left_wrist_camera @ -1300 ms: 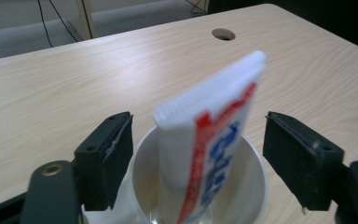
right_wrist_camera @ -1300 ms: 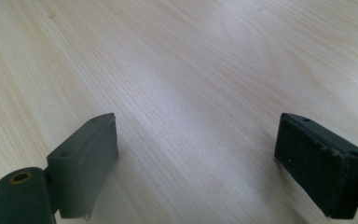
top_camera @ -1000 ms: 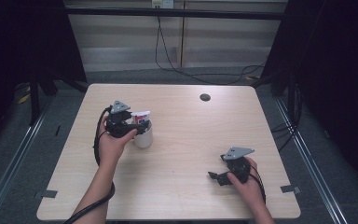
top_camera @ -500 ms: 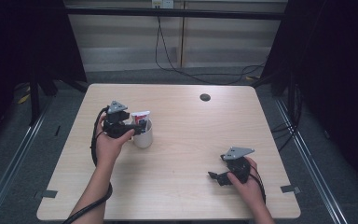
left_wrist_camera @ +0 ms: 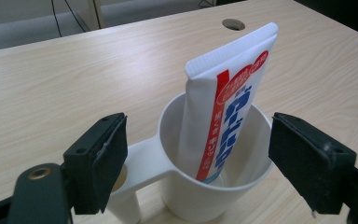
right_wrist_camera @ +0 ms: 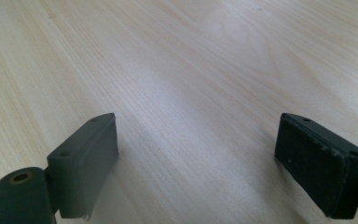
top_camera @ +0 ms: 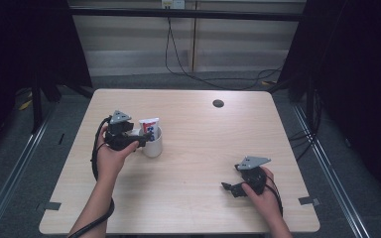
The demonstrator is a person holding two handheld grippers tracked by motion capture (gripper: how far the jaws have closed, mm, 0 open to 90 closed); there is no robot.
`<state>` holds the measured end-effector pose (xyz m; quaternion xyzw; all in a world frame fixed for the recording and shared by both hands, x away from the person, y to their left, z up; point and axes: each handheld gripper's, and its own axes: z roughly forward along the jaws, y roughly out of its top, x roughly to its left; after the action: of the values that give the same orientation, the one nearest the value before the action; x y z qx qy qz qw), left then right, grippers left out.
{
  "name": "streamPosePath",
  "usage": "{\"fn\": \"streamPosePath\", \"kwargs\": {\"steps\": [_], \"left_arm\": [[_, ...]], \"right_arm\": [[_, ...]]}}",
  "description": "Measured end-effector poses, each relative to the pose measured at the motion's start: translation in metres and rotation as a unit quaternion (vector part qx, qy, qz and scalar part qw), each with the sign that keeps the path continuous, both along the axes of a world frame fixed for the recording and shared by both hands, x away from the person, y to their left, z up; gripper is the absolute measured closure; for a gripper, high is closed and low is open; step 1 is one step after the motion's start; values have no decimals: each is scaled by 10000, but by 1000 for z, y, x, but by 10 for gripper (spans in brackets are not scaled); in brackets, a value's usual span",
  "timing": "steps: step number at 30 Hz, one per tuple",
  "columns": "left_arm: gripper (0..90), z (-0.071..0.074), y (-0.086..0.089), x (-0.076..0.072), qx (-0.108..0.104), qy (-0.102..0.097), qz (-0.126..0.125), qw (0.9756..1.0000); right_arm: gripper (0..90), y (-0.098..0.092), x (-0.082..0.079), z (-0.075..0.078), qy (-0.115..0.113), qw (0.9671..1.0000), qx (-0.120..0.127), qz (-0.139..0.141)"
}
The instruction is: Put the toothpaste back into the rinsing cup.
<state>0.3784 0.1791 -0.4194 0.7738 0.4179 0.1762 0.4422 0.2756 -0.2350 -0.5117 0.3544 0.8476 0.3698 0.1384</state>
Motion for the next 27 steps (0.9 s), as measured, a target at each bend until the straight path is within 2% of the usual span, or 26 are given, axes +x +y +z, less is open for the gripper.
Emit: {"fn": "streamPosePath", "kwargs": {"steps": [13,25,27], "left_arm": [[197,3,12,-11,-15,52,-56,10000],[155,0,18,-18,-252,102,-85,9996],[151,-1,19,-19,-222,113,-134,9996]], "right_arm": [[128,0,0,0,-6,10000,-2,2],[128,0,0,0,3,10000,3,2],[128,0,0,0,3,10000,5,2]]}}
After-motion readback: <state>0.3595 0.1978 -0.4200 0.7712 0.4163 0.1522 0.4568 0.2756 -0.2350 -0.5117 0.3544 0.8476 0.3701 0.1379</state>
